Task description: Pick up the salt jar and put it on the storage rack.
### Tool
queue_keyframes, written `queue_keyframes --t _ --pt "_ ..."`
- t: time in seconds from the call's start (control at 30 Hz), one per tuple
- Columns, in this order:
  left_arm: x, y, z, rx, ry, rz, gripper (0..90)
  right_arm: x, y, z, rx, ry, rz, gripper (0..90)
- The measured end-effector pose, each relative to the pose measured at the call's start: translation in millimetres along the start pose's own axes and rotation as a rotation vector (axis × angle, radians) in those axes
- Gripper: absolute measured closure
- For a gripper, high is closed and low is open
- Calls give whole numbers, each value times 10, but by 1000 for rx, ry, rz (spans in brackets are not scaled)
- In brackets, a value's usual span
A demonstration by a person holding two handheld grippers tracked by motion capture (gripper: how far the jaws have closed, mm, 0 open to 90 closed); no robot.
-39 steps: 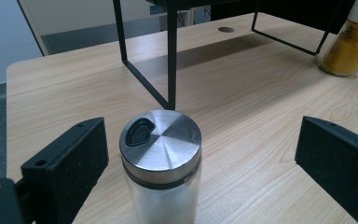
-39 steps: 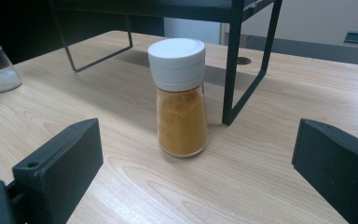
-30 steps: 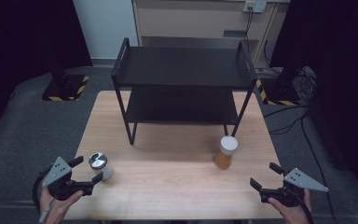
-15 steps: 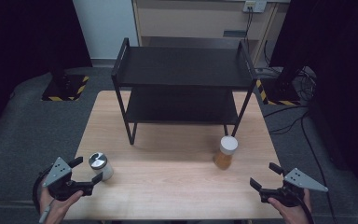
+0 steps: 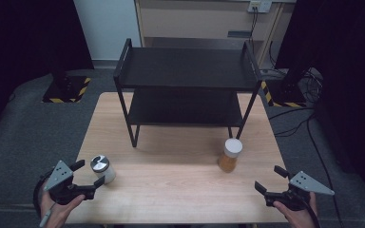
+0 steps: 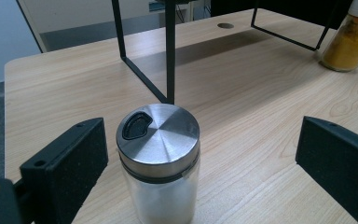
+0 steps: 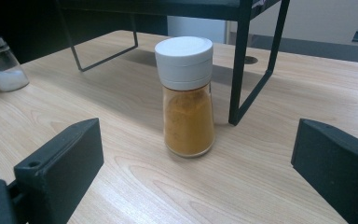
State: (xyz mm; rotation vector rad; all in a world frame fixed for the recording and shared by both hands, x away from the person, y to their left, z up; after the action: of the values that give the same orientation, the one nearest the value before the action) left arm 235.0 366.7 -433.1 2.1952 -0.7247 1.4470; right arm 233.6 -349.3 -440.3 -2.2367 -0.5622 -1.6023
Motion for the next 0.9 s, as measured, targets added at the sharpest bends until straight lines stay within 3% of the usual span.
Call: queue_keyframes --t 0.4,0.9 --pt "88 8 -39 -29 5 4 12 4 -16 5 5 -4 -11 29" --pt "235 -126 -160 -59 -51 21 10 7 -22 3 8 -2 -16 30"
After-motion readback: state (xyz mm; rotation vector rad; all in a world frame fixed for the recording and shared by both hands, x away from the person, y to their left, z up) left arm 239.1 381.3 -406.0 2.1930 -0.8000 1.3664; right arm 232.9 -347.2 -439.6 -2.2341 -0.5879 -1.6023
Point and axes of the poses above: each handheld gripper's, and its own axes: z roughly forward along the jaws, x roughly out of its top, y roughly to its right, the point moved 8 cm from there along z, roughly forward along the jaws, and after that the axes turned 6 degrees about -x, right-handed, at the moved point
